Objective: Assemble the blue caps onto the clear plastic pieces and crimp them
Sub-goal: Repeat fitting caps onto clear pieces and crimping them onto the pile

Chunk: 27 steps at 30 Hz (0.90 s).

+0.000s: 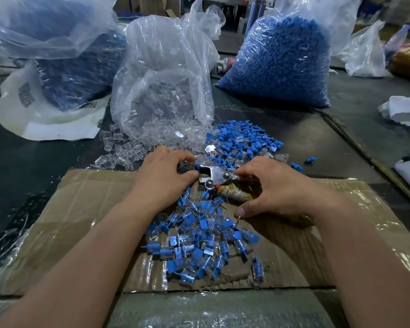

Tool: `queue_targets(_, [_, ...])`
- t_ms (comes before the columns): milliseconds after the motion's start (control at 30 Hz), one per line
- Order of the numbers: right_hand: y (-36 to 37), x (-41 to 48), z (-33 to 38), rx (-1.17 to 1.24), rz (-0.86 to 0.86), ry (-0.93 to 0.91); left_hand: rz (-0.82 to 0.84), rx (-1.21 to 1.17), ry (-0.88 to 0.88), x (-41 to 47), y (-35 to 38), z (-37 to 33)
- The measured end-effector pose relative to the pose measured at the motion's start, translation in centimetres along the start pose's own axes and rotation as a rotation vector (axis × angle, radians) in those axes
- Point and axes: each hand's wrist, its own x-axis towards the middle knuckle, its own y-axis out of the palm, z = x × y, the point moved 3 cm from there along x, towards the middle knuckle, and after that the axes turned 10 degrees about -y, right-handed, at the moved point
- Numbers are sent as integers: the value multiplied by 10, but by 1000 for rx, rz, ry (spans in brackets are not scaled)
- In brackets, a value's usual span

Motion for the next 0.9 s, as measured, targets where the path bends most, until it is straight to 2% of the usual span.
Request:
queue_targets(167, [1, 0, -1, -3, 1, -5, -13, -65, 10, 0, -2, -2])
queue_targets(333, [-1, -1, -2, 19, 5, -8, -117, -169, 12, -2, -5, -2])
queue_targets(633, [-5, -3, 0, 100, -22, 32, -54, -161, 25, -3, -4, -3])
queue_targets(767, [-9, -2, -2, 181, -235, 34, -120, -319, 14, -7, -11, -7])
queue_targets(900, [-14, 0, -11, 155, -545, 100, -98, -535, -15, -12, -18, -11])
